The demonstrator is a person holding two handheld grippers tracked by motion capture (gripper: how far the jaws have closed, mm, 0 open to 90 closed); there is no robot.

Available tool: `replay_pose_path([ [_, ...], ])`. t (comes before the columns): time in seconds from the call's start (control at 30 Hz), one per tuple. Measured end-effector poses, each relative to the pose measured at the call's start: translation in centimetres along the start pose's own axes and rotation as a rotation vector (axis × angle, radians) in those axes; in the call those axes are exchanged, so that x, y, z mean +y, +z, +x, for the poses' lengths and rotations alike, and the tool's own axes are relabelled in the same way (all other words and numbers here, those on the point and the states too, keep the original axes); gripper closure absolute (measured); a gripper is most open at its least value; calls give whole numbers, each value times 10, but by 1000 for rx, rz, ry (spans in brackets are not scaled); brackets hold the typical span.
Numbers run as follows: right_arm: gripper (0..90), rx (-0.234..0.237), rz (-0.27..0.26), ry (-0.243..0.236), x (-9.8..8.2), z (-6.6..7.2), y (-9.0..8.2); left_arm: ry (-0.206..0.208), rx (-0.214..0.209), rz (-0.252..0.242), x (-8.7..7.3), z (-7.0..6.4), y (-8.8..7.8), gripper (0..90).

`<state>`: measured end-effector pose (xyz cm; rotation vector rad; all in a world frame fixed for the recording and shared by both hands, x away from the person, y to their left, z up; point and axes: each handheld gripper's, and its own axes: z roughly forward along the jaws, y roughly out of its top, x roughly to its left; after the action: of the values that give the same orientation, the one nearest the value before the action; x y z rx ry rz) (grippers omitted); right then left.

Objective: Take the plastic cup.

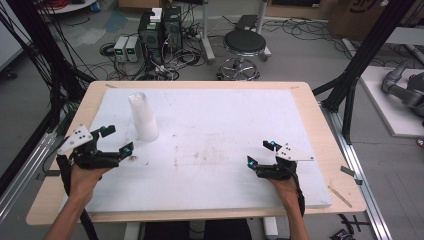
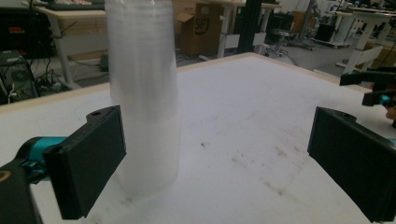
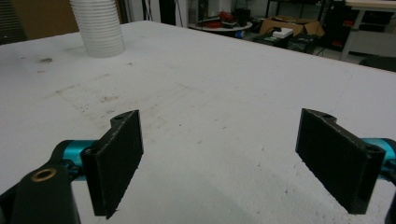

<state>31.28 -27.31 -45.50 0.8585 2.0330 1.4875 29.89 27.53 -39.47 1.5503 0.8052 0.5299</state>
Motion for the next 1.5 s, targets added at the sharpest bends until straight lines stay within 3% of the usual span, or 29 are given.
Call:
replay_pose_path([
  [0.3, 150, -1, 1, 3, 0, 0, 0, 28, -15, 5, 42, 18, 16, 42],
  [0.63, 150, 1, -4, 7, 0, -1, 0, 63, -38, 46, 77, 33, 39, 42],
  [0.67, 150, -1, -6, 6, 0, -1, 0, 66, -56, 57, 84, 37, 44, 42],
  [0.73, 150, 0, -8, 9, 0, -1, 0, 61, -80, 62, 88, 41, 49, 41],
  [0.83, 150, 5, -6, 10, 0, -1, -1, 59, -82, 71, 91, 44, 54, 42],
  [1.1, 150, 7, -6, 19, 0, -2, 0, 100, -133, 145, 105, 55, 73, 42],
  [1.3, 150, 8, -6, 19, 0, -2, 0, 104, -165, 203, 107, 61, 88, 42],
  [1.5, 150, 8, 3, 15, 0, -2, 0, 114, -159, 278, 107, 66, 100, 42],
])
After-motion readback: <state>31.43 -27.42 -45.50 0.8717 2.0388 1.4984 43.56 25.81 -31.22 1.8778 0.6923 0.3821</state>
